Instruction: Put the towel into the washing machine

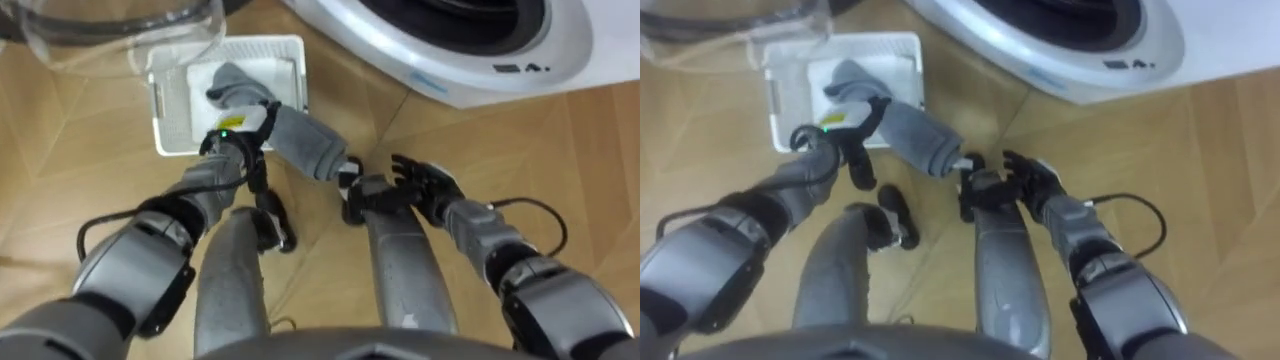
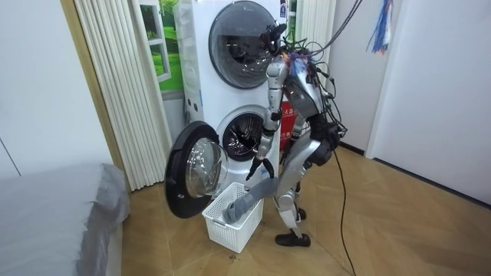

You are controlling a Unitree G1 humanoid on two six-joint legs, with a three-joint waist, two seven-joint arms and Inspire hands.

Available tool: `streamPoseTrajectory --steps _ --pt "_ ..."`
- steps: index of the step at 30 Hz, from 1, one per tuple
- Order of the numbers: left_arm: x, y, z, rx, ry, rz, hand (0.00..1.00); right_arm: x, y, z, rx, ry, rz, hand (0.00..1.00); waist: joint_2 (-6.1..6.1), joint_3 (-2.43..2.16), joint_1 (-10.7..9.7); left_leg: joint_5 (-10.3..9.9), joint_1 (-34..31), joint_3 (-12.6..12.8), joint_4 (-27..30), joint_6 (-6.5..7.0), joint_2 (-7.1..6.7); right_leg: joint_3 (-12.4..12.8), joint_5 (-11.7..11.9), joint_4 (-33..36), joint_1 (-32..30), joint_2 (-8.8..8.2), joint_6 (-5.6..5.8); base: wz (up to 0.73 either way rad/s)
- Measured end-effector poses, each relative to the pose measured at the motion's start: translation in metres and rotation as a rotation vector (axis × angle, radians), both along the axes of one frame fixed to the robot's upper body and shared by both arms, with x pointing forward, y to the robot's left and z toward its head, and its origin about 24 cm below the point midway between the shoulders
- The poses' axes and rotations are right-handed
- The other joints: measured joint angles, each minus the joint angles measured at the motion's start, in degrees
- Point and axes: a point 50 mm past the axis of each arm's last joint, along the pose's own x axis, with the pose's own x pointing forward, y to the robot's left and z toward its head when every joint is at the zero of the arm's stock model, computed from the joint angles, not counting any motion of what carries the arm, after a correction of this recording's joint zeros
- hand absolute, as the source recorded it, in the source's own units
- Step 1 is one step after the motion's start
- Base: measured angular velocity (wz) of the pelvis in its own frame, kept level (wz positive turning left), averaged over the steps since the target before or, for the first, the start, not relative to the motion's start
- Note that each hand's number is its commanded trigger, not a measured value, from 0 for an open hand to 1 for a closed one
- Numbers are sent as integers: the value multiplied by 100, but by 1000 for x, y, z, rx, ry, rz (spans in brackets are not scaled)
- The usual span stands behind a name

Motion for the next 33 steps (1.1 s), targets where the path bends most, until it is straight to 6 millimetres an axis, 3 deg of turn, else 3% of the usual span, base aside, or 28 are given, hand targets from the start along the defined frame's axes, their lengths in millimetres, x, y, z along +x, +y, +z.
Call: streamPoseTrajectory --steps 7,12,15,20,23,24,25,26,33 --pt "20 -4 23 94 -171 -86 0 22 8 18 76 -96 -23 0 -5 3 -217 -310 -1056 -173 1018 -11 133 -84 -298 945 -984 -53 -99 6" --pt "19 -6 24 111 -201 -110 0 27 12 23 113 -132 -38 0 -22 8 -297 -506 -1340 -239 1449 -29 189 -77 -495 1377 -1269 -54 -125 1" --pt "20 -6 25 116 -206 -116 0 29 16 25 148 -141 -52 0 -34 9 -305 -619 -1580 -284 1702 -50 286 -79 -538 1541 -1486 33 -141 -12" --pt "24 -8 30 119 -243 -123 0 37 22 33 160 -190 -29 0 -46 10 -392 -730 -1921 -333 2015 -45 359 -123 -612 1791 -1798 40 -181 -5" --pt "24 -4 30 133 -252 -121 0 37 27 34 175 -196 -9 0 -130 19 -457 -811 -1964 -325 2146 -51 449 -121 -668 1913 -1855 61 -198 -8" --pt "24 -2 30 141 -253 -122 9 37 29 34 184 -197 -8 0 -160 34 -465 -849 -1972 -328 2206 -54 467 -126 -688 1950 -1862 88 -206 -13" --pt "24 1 30 154 -254 -127 70 37 31 35 194 -199 -1 0 -190 38 -471 -887 -1980 -335 2264 -64 495 -125 -705 1981 -1873 116 -215 -13" --pt "24 1 29 161 -252 -131 100 37 31 35 200 -197 1 0 -206 40 -486 -908 -1981 -336 2292 -70 503 -123 -723 2013 -1877 118 -218 -8" --pt "21 0 26 200 -239 -179 100 36 37 35 246 -206 15 0 -249 37 -617 -1051 -2077 -386 2546 -78 551 -150 -869 2254 -1965 123 -230 0"
